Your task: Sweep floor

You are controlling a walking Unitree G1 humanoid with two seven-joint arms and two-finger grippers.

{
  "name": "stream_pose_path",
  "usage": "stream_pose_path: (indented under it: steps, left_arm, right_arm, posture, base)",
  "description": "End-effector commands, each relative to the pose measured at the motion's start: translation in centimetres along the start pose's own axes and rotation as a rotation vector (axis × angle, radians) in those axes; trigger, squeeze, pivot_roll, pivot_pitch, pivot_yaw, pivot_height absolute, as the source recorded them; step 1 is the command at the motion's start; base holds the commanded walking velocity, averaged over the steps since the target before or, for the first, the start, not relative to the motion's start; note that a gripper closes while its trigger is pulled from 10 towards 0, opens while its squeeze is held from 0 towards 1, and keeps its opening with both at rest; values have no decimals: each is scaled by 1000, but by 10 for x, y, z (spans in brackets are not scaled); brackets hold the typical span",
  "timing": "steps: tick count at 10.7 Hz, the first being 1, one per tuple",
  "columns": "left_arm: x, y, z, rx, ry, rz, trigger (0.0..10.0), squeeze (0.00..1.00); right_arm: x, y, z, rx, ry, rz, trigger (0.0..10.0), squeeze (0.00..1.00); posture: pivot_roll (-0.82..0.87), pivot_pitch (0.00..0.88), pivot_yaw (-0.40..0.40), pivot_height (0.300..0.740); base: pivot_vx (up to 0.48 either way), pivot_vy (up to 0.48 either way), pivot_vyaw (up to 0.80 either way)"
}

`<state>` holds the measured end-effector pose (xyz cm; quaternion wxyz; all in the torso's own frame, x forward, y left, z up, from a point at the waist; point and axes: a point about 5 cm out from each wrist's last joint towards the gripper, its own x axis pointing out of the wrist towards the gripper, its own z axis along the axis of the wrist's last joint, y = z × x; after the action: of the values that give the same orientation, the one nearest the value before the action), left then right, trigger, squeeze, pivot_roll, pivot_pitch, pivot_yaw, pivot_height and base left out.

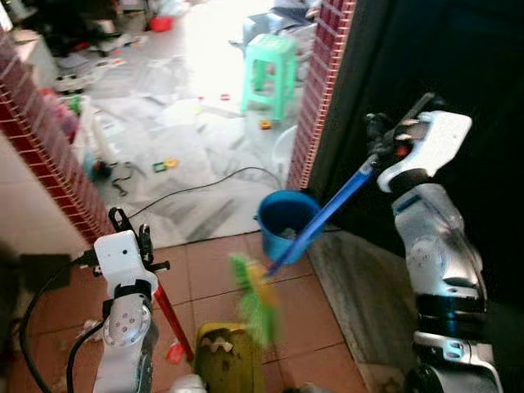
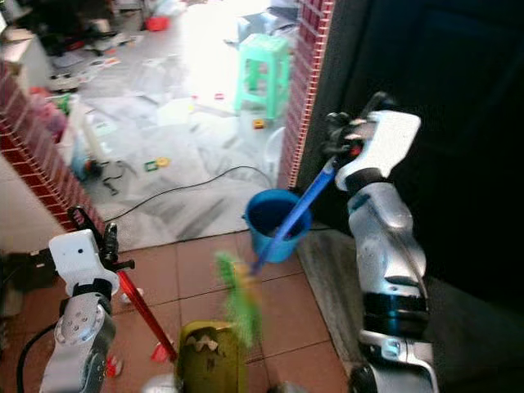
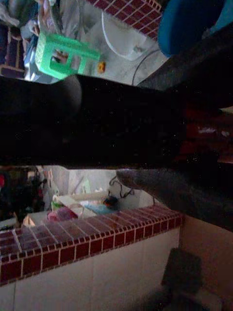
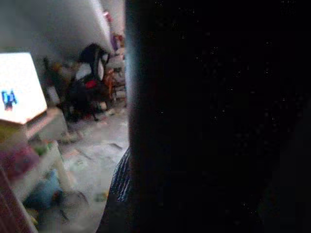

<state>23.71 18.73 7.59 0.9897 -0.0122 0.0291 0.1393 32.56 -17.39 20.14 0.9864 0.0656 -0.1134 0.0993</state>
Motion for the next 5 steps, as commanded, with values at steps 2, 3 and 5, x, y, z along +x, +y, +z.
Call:
stream_pose_path:
  steps: [2, 3, 5]
  left_arm:
    - [6, -5, 26, 21, -103, -39, 10000, 0]
    - [6, -11, 28, 10, -112, -88, 10000, 0]
    - [9, -13, 36, 15, -146, -109, 10000, 0]
  right_arm:
    - [-22, -5, -23, -210, 33, -27, 10000, 0]
    - [-32, -8, -38, -175, 70, -91, 10000, 0]
    - [-54, -16, -63, -208, 126, -172, 10000, 0]
  posture:
    - [-57, 0, -2, 740]
    - [-58, 0, 1, 740]
    - [-65, 0, 9, 740]
  base:
    - [0, 0, 0]
    - [0, 0, 0]
    - [0, 0, 0]
